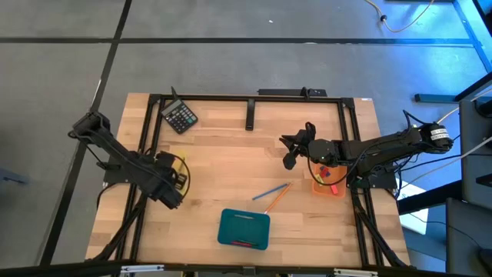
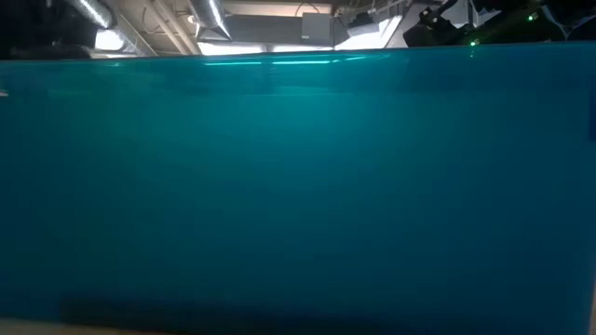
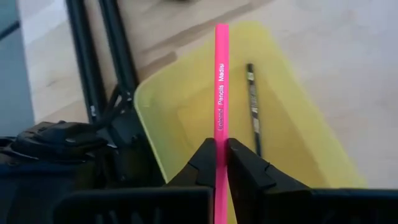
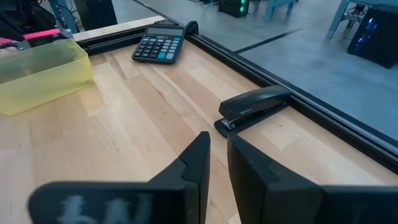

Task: Sort crayons/erasers/pens/pencils in bins
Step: Put the pink colored pencil into the yellow bin, then put the blue colored pencil into the yellow bin

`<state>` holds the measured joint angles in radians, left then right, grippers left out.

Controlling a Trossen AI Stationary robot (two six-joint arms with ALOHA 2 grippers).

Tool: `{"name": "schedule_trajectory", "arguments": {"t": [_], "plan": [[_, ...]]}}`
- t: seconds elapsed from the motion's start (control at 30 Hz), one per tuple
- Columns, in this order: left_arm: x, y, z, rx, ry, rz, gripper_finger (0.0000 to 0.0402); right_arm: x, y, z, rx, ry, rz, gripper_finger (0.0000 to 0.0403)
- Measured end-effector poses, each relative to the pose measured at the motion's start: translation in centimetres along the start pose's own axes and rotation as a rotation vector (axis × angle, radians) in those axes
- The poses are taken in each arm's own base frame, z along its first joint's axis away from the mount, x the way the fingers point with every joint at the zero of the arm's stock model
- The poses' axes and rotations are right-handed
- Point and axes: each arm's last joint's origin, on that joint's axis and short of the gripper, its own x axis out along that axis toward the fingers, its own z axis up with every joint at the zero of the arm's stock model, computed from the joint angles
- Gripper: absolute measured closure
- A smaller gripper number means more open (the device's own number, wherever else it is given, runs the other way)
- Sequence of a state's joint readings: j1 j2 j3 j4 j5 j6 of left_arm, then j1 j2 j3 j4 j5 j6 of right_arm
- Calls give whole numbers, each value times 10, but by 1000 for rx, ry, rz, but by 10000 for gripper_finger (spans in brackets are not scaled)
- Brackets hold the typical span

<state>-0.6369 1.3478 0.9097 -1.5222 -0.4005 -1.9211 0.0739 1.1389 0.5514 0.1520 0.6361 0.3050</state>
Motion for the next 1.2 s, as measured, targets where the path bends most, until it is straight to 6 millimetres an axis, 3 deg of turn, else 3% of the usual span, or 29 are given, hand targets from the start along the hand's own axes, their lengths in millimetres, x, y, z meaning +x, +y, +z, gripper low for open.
{"name": "schedule_trajectory", "arguments": {"t": [0.2,0.43,0.6,0.83,1.2], "plan": [[18,4,-6,-39,-37,37,359,0,0,0,4,0,1,343],[23,0,-3,-39,-59,12,316,0,0,0,6,0,3,343],[26,-6,3,3,-47,-15,310,0,0,0,6,0,3,343],[25,-47,23,145,-233,-315,310,0,0,0,7,-1,5,343],[22,-127,76,372,-414,-874,310,-3,0,5,2,-28,39,343]]}}
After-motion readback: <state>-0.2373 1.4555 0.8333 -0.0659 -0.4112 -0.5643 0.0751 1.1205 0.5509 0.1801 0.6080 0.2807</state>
